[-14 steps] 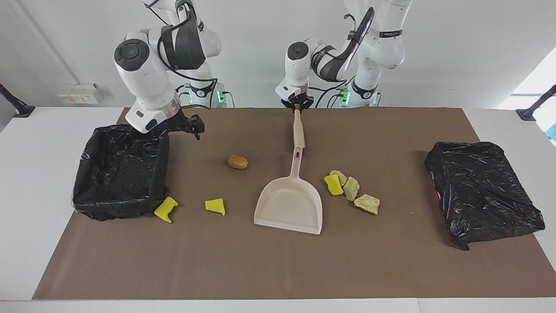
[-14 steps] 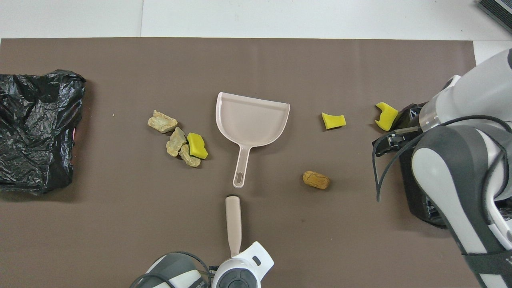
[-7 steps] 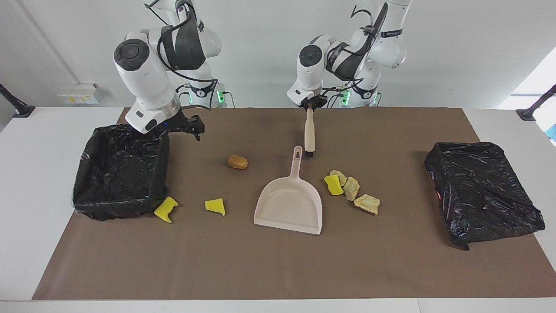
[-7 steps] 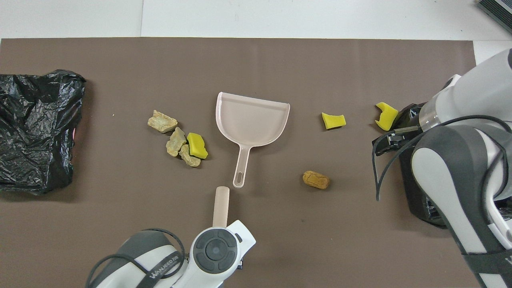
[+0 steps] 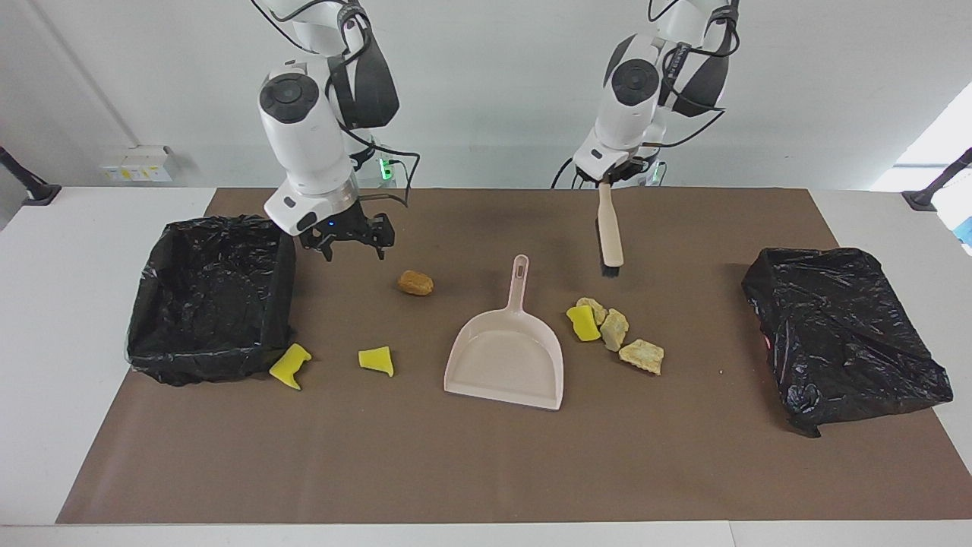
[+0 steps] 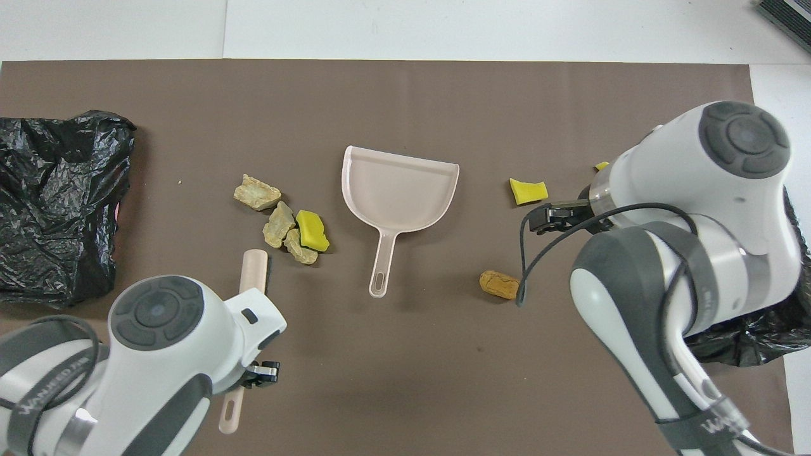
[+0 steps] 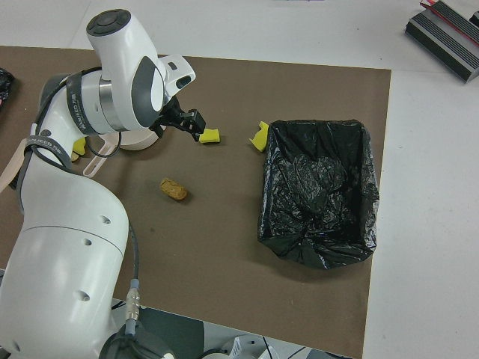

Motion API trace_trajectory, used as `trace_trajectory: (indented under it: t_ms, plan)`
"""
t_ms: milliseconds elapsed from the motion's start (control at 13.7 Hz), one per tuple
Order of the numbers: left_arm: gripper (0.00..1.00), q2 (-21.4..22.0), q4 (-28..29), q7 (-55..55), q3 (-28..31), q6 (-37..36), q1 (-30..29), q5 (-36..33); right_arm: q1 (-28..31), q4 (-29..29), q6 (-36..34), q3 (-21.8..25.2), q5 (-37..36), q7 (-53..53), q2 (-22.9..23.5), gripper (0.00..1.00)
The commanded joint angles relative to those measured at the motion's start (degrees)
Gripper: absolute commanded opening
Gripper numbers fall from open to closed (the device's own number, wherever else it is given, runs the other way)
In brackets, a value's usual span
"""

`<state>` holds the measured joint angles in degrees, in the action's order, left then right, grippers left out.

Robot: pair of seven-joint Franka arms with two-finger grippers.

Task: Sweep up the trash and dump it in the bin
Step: 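Lift the brush with the left gripper while the right gripper reaches the dustpan, then grasp the pink dustpan handle and slide it beside the trash pile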

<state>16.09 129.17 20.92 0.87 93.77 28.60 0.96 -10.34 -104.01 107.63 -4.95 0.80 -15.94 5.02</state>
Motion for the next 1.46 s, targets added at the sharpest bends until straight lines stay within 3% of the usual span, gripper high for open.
trace_trajectory:
  t_ms: [0,220,513,659,952,1025,1099,1245,1391]
  plan:
    - [0.0,-7.54,-9.16,-6.66,-0.69,-1.4,-7.91,-1.84,-4.67,-0.4,6.87,-0.06,-0.1,-9.07,3.84,1.0]
    - [0.0,-13.36,-16.92,-13.17,-0.69,0.27,-13.47,-4.98,-10.65,0.56,14.34,-0.06,-0.8,-19.53,9.03,1.0]
    - [0.0,-14.77,-17.11,-31.61,-0.69,5.1,-18.48,-12.37,-19.35,5.56,17.88,0.12,-3.33,-33.85,16.85,1.0]
    - [0.0,-16.69,-17.11,-32.26,-0.69,9.22,-19.9,-12.47,-22.52,5.67,20.41,0.03,-7.37,-40.37,18.36,1.0]
    - [0.0,-21.01,-19.3,-32.17,-0.69,13.01,-20.25,-12.56,-23.94,3.74,21.13,0.03,-7.74,-41.19,18.54,0.97]
    - [0.0,-21.54,-19.04,-32.17,-0.69,14.15,-20.16,-12.65,-23.94,3.38,21.13,0.03,-7.74,-41.1,18.36,0.86]
    - [0.0,-22.24,-18.69,-32.17,-0.69,15.12,-20.16,-12.74,-24.03,3.38,20.87,-0.06,-7.83,-40.75,18.27,0.68]
    - [0.0,-22.33,-18.69,-32.17,-0.69,15.57,-20.16,-12.74,-24.21,3.64,19.38,0.03,-8.01,-40.05,18.18,0.24]
    - [0.0,-22.33,-18.69,-32.09,-0.69,15.83,-20.25,-12.65,-24.21,4.34,18.5,0.03,-8.88,-36.99,18.27,0.0]
